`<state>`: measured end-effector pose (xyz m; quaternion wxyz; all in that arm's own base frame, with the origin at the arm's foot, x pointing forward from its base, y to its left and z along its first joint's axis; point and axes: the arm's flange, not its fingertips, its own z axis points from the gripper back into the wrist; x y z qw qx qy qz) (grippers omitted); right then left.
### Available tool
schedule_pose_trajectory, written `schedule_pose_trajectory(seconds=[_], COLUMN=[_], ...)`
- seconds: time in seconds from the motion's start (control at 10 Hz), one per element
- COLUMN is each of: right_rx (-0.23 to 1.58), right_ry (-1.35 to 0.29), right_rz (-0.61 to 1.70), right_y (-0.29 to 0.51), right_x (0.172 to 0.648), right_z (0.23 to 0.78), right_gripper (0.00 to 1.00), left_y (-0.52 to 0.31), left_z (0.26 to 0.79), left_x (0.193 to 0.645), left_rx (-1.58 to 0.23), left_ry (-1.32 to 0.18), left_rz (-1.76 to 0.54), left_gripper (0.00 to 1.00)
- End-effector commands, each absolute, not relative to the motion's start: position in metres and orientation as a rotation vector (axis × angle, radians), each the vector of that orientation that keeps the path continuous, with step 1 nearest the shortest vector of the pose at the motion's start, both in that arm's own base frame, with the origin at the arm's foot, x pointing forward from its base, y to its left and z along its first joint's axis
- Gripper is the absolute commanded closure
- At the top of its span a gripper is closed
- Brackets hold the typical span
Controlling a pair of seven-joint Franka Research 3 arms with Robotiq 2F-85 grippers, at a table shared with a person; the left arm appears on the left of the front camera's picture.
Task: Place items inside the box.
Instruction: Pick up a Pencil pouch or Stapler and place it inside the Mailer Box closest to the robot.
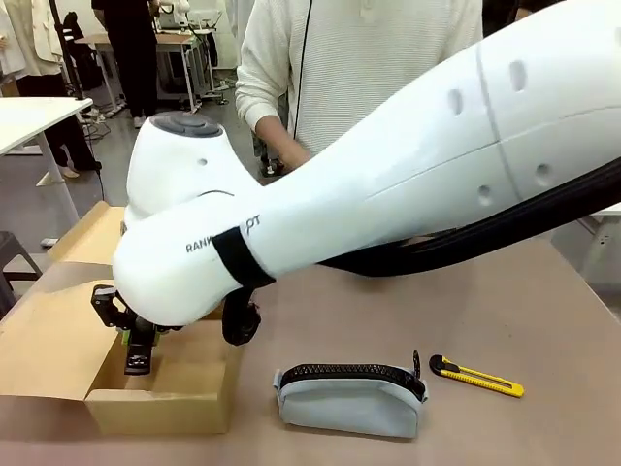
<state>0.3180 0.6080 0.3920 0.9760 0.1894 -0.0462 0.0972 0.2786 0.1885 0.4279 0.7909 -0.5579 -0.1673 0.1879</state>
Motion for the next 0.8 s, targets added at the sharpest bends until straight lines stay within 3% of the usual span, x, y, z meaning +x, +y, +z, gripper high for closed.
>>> schedule_pose_trajectory(seconds=[0.0, 0.6, 0.7], right_rx=[0.356, 0.295, 0.3], right_ry=[-0.121, -0.131, -0.124], right_rz=[0.121, 0.058, 0.053], right_y=[0.628, 0.624, 0.624], right_x=[0.321, 0.334, 0.334], right_z=[0.382, 0.353, 0.353], right_gripper=[0.63, 0.63, 0.57], left_y=[0.188, 0.188, 0.188], left_z=[0.427, 0.427, 0.427], left_x=[0.276, 0.276, 0.276], left_rx=[-1.213, -1.213, -1.213], left_ry=[-0.373, -0.373, -0.373], left_rz=[0.385, 0.385, 0.385], left_gripper=[0.0, 0.0, 0.0])
